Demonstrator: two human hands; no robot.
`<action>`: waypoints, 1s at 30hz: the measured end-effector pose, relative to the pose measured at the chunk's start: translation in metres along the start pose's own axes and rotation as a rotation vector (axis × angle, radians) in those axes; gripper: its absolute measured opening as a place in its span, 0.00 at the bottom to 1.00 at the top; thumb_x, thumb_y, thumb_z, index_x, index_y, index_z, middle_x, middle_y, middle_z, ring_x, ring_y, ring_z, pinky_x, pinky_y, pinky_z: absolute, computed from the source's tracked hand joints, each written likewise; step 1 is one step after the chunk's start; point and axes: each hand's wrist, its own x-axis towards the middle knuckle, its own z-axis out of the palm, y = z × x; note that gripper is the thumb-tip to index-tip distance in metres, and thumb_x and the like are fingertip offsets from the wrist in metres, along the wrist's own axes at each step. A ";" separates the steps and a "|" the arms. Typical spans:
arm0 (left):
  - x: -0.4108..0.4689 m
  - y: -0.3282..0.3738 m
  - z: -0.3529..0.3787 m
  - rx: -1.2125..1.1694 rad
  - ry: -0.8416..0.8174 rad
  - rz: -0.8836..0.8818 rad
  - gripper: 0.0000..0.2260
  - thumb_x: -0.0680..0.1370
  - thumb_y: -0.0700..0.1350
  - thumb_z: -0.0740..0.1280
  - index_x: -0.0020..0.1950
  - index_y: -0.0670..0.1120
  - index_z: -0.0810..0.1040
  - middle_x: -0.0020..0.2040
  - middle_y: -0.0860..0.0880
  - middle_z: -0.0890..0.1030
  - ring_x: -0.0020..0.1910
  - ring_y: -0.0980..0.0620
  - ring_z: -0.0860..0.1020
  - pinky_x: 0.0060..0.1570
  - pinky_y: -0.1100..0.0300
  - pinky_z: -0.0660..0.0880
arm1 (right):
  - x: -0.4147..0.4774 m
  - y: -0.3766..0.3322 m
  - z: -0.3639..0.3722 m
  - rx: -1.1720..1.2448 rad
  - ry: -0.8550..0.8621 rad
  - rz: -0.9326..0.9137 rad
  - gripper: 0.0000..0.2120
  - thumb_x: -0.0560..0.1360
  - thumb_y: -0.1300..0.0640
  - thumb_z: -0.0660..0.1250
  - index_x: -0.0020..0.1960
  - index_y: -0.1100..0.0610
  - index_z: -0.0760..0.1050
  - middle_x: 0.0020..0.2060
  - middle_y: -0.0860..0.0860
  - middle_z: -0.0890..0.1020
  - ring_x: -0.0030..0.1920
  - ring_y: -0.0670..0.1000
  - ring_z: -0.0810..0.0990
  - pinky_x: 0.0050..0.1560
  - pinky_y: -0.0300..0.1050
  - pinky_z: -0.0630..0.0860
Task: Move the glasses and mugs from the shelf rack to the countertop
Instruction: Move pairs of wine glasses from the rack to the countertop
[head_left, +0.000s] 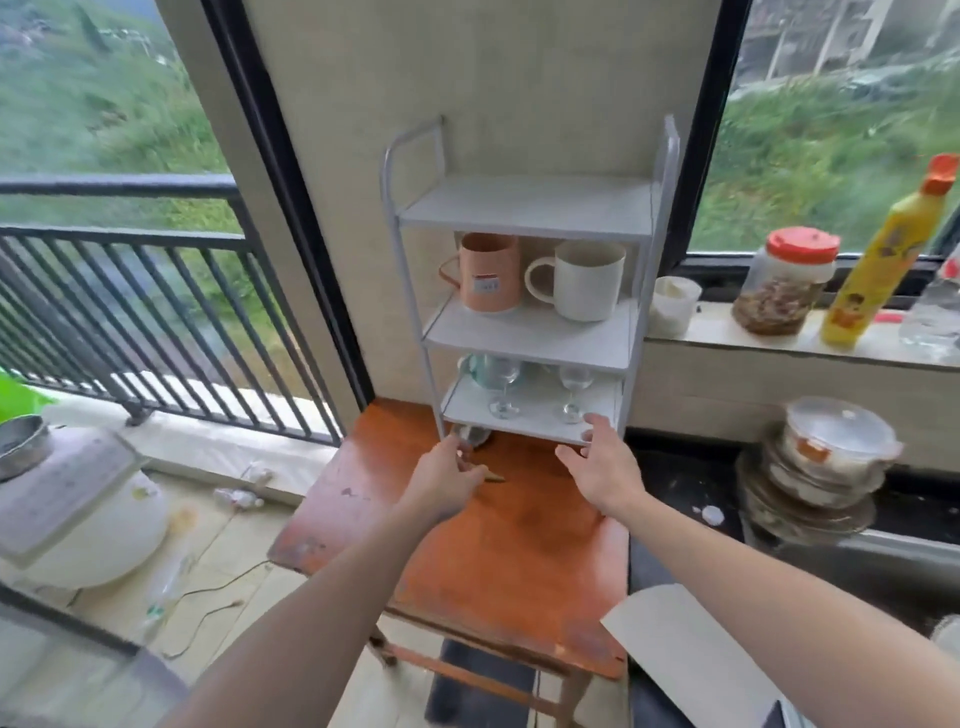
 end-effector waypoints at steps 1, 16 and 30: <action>0.015 0.000 0.000 -0.025 -0.001 0.006 0.15 0.76 0.49 0.68 0.60 0.47 0.73 0.42 0.54 0.76 0.38 0.58 0.74 0.31 0.64 0.68 | 0.006 0.000 0.005 0.021 0.023 0.026 0.30 0.76 0.47 0.67 0.74 0.52 0.60 0.66 0.53 0.75 0.63 0.56 0.76 0.63 0.57 0.74; 0.162 -0.006 0.029 -0.429 -0.165 0.202 0.21 0.68 0.48 0.74 0.58 0.51 0.71 0.52 0.50 0.79 0.53 0.48 0.79 0.52 0.50 0.77 | 0.098 -0.013 0.048 0.447 0.395 0.156 0.17 0.71 0.57 0.71 0.57 0.52 0.70 0.49 0.53 0.79 0.49 0.52 0.80 0.46 0.51 0.81; 0.113 -0.009 0.002 -0.589 -0.517 0.056 0.20 0.71 0.43 0.75 0.60 0.45 0.74 0.46 0.41 0.83 0.41 0.48 0.82 0.40 0.57 0.75 | -0.001 -0.007 0.042 0.541 0.276 0.286 0.19 0.73 0.61 0.72 0.60 0.47 0.72 0.46 0.51 0.80 0.40 0.46 0.82 0.32 0.32 0.75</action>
